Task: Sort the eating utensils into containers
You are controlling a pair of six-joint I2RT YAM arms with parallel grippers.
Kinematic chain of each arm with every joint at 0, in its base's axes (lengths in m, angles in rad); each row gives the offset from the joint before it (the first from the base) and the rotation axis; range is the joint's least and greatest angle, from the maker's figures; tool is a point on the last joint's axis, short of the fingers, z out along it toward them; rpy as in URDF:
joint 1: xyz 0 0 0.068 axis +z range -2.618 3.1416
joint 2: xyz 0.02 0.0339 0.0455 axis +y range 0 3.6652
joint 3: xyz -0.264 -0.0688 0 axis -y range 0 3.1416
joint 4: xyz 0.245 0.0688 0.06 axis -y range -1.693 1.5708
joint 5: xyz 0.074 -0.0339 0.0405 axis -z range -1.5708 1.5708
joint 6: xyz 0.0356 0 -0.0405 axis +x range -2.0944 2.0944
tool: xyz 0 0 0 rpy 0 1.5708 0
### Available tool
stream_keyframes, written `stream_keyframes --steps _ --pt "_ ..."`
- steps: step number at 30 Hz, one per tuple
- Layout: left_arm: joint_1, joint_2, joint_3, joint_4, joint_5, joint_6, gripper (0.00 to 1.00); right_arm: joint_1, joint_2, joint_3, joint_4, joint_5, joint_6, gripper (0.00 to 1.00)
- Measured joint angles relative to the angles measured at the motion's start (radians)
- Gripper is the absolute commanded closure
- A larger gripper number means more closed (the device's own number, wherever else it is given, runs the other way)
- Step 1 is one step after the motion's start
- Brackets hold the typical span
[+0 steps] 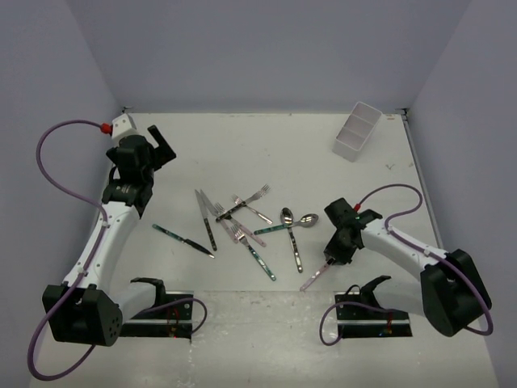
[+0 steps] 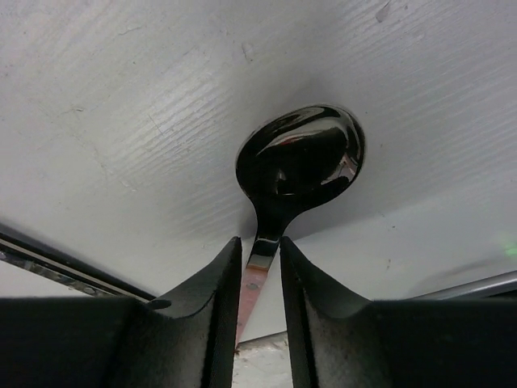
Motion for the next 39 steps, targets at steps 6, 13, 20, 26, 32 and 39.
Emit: stream_keyframes --steps 6,13,20,26,32,39 --pt "0.000 -0.002 0.000 -0.006 -0.036 0.000 0.00 0.000 0.071 0.048 -0.011 0.011 -0.002 1.00" --pt "0.000 -0.022 0.000 -0.006 -0.068 0.000 0.00 0.000 0.070 0.110 -0.027 0.087 -0.051 1.00" --pt "0.000 -0.013 0.000 -0.005 -0.071 0.000 0.00 -0.055 -0.013 0.396 0.024 0.346 -0.238 1.00" --pt "0.000 0.045 0.000 0.000 -0.027 0.000 0.00 -0.277 0.010 0.520 0.451 0.429 -0.525 1.00" --pt "0.000 0.124 0.000 -0.006 0.013 0.000 0.00 -0.345 0.358 0.887 0.851 0.488 -0.833 1.00" --pt "0.000 0.155 0.022 -0.028 0.012 0.000 0.00 -0.386 0.766 1.321 1.050 0.551 -1.059 1.00"
